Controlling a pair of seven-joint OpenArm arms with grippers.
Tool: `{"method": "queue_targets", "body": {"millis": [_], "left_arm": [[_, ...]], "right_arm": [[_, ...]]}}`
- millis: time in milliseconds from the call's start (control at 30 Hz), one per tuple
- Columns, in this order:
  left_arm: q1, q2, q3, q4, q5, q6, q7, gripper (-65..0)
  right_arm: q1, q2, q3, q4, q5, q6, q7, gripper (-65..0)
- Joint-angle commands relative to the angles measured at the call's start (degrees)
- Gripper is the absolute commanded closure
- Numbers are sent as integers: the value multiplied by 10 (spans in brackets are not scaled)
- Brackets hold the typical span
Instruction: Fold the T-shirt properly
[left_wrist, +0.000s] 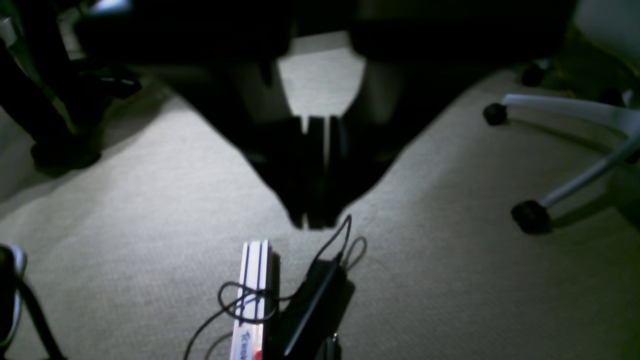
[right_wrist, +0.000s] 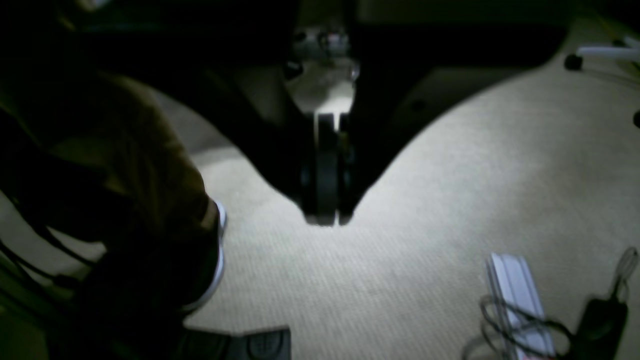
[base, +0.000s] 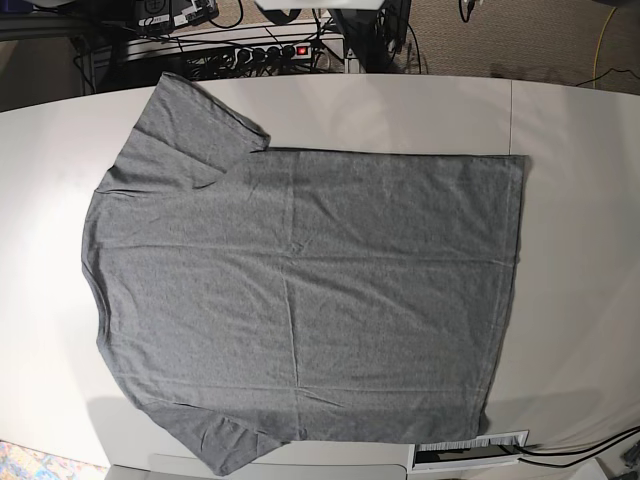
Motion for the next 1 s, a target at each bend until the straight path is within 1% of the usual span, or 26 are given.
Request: {"method": "queue_targets", "body": {"millis": [0,167,267,333,433,567,633,800,900,967], "left_arm": [[21,-13,-1,23,-2,-2,-5,0],[111,-61,-1,158,-2,0,-5,0],[166,-85,-10,242,1,8,-7,0],[203,-93,-35,292,21,8,-19,0],[253,-93,-85,358,48,8,-41,0],[302,-93,-146,438,48,8,-41,0],[323,-93,-174,478,49,8,-40,0],[377,-93,-228,584,95,8,-39,0],[405,-93,-243,647,124,8,-36,0],[419,-93,-249,688,142,8,-24,0]], "right_arm": [[-19,11,1,23,-4,-1,-2,0],[-97,35,9,141,-32,-2,-4,0],[-152,42,54,218,-37,-2,-4,0],[-188,47,93,270,-37,-2,-4,0],[-239,62,147,347,-37,-1,-4,0],[-299,91,200,443,-38,-1,-4,0],[-326,100,224,486,-40,-1,-7,0],[-377,102,271,573,-63,-1,-16,0],[-392,102,288,611,-64,-1,-21,0],[-398,102,295,633,-79,-1,-35,0]]}}
